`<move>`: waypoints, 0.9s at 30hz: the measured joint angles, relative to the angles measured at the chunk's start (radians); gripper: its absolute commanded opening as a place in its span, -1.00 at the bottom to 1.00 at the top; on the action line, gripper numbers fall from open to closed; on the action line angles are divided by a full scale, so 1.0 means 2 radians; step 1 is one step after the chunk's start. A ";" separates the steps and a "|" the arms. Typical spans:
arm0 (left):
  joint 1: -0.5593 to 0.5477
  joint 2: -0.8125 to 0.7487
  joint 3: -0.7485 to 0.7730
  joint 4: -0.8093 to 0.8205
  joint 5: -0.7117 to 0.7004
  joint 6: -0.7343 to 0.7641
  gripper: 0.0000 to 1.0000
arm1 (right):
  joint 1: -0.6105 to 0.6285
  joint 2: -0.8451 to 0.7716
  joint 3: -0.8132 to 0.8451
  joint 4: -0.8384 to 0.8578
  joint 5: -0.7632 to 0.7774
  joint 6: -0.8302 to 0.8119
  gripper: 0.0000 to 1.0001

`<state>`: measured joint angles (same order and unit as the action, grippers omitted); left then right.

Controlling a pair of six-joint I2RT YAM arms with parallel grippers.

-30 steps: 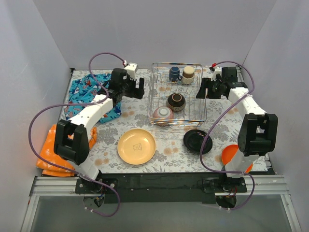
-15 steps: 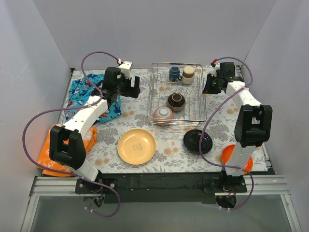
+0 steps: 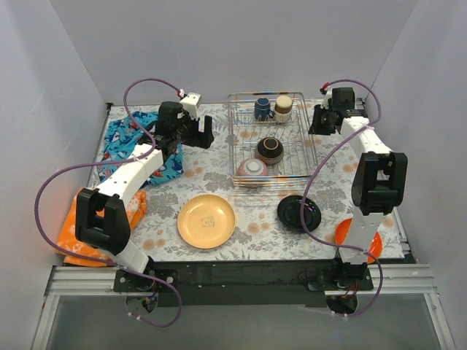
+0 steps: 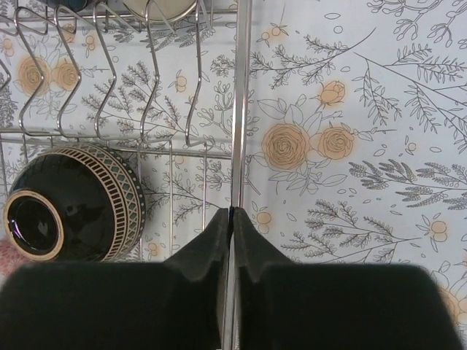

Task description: Load the mixed dishes into the dish rack

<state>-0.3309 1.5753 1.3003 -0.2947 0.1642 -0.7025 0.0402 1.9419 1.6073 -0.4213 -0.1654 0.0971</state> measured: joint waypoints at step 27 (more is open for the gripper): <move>0.000 0.007 0.006 0.001 0.069 -0.021 0.73 | -0.117 -0.238 -0.266 -0.224 -0.293 -0.246 0.25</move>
<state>-0.3309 1.5898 1.3128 -0.2920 0.3016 -0.7448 -0.1936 1.4654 1.0756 -0.8696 -0.7513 -0.3954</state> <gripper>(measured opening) 0.861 0.632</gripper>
